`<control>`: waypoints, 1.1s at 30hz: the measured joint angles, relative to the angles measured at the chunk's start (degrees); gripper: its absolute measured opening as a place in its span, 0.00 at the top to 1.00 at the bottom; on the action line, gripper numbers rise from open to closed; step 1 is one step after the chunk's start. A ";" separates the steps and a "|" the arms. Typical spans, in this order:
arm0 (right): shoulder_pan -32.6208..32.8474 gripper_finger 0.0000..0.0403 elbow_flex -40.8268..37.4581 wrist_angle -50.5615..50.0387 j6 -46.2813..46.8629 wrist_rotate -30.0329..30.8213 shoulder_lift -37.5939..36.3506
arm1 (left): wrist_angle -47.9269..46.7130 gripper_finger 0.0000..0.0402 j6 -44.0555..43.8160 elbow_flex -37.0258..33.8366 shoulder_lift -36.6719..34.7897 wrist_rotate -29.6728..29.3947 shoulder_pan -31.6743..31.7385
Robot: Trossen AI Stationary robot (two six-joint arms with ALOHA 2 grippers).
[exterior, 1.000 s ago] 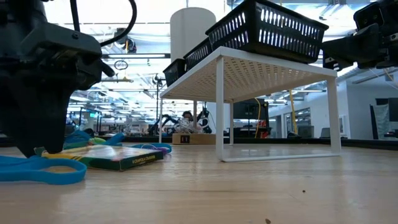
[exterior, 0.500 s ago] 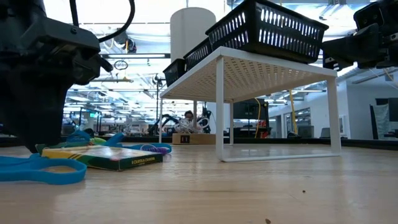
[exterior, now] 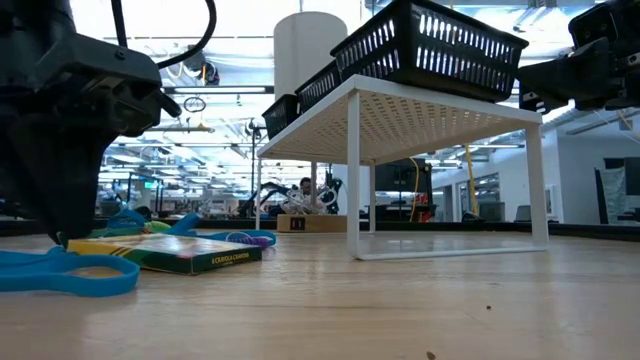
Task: Pick & Place Office Desk Supplies
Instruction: Put the crayon box into the top black bin on the shelf
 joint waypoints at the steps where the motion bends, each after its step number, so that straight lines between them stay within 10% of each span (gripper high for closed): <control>1: 0.02 1.00 0.00 0.00 -0.01 -0.01 0.00 | 0.46 0.78 0.00 0.00 0.00 0.00 -0.04; 33: 0.02 1.00 0.00 0.00 0.00 0.00 0.00 | 0.62 0.78 0.30 0.00 0.00 -1.70 -0.22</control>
